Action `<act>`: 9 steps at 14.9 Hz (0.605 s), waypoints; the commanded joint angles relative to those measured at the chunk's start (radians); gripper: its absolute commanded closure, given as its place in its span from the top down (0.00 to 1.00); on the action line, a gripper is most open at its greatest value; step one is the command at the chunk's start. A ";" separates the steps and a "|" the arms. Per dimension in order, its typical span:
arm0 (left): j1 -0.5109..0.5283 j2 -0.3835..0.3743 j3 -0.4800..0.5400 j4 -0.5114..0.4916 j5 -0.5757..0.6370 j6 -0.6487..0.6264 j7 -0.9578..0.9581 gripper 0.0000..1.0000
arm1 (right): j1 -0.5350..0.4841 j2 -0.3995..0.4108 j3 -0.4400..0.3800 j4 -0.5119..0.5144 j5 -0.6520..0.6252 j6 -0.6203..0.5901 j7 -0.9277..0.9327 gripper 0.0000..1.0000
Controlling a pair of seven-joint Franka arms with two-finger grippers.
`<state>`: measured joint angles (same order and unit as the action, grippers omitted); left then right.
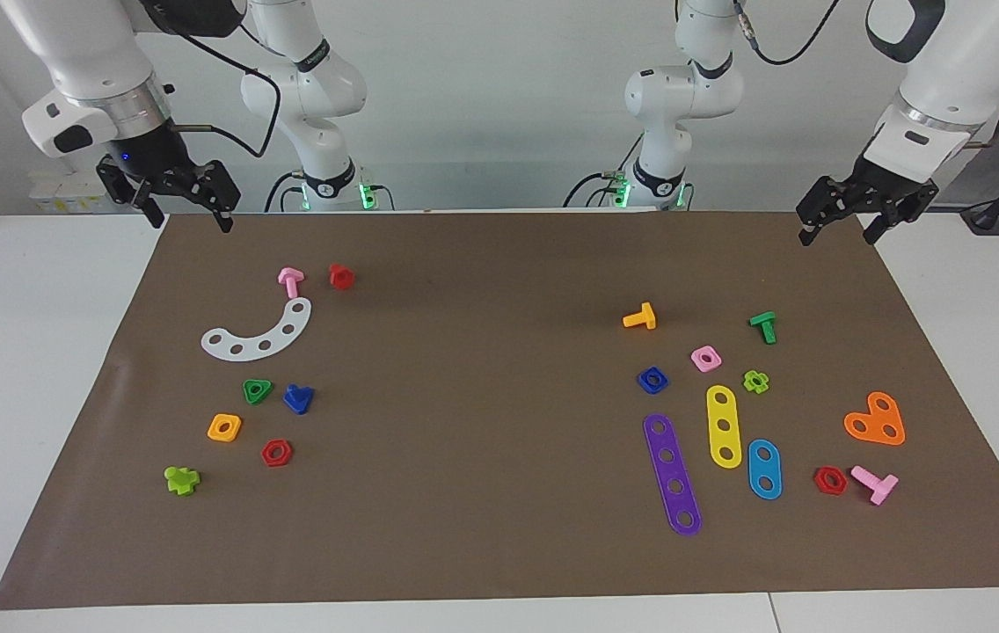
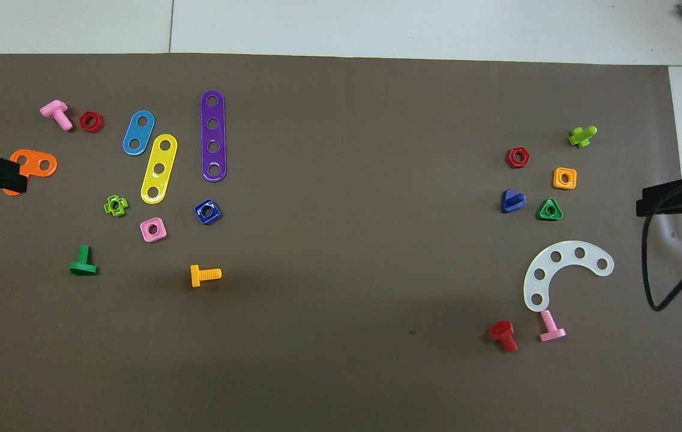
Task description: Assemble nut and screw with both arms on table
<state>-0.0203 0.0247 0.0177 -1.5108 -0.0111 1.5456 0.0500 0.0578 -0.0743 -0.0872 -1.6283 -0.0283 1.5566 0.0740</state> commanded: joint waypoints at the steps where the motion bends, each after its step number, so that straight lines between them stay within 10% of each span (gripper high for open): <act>1: -0.009 -0.034 0.010 -0.042 0.010 0.016 0.005 1.00 | -0.010 -0.012 0.006 -0.021 0.004 0.010 -0.010 1.00; 9: -0.009 -0.034 0.008 -0.043 0.010 0.016 0.005 1.00 | 0.000 0.007 0.007 -0.141 0.005 0.202 -0.026 1.00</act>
<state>-0.0203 0.0247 0.0177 -1.5108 -0.0111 1.5456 0.0500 0.0589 -0.0700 -0.0860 -1.6741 -0.0270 1.6299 0.0730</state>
